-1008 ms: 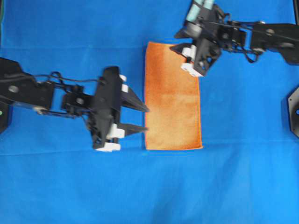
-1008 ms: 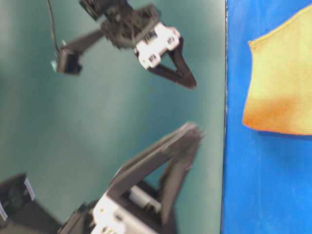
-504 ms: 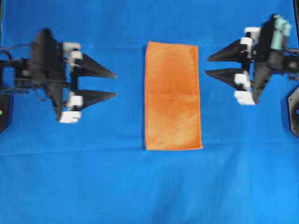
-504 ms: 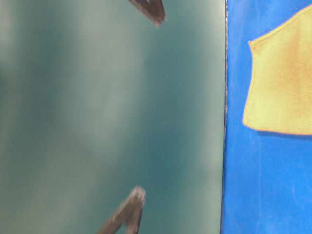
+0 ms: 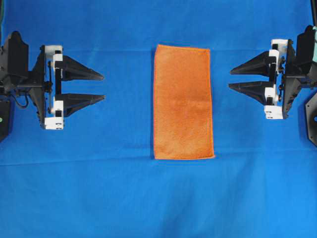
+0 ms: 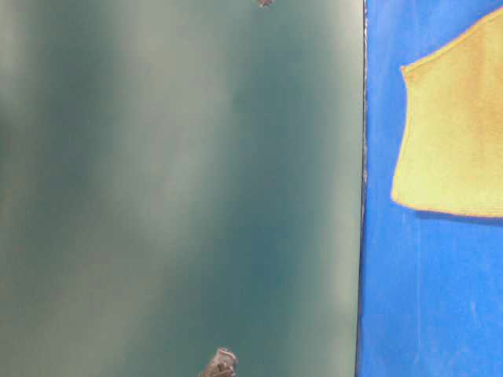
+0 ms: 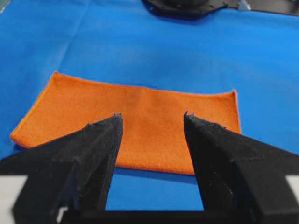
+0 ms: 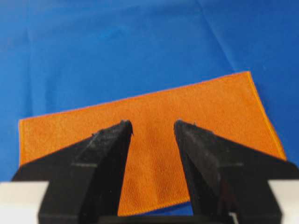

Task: Fold the orange towel.
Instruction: 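Move both grippers to the strip's top corners and grasp them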

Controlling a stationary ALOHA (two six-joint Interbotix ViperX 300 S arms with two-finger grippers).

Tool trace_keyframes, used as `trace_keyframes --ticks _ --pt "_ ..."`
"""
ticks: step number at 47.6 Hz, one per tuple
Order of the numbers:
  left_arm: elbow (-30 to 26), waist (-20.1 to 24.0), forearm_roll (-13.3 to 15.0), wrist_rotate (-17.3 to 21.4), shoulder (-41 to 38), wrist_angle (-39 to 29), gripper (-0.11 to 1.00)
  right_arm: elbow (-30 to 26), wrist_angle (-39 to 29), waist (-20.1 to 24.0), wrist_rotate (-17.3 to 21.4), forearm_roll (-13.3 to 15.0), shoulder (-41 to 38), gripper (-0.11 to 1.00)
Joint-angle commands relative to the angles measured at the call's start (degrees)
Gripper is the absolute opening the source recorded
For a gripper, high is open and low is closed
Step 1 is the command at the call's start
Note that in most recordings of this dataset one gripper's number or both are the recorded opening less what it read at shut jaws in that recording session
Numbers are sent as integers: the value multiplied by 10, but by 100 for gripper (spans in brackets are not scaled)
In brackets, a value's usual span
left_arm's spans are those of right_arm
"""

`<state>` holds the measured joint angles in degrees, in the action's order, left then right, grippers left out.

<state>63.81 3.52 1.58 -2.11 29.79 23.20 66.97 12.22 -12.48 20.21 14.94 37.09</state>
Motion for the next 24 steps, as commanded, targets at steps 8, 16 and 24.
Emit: trace_keyframes --ticks 8,16,24 --pt "-23 9 0 -1 -18 17 48 -16 8 -13 -1 -2 -3 50" --pt "-70 34 0 0 -83 25 52 -36 5 -65 -3 -1 -24 51" --pt "-135 77 1 0 -170 23 71 -52 4 -135 -6 1 -79 54"
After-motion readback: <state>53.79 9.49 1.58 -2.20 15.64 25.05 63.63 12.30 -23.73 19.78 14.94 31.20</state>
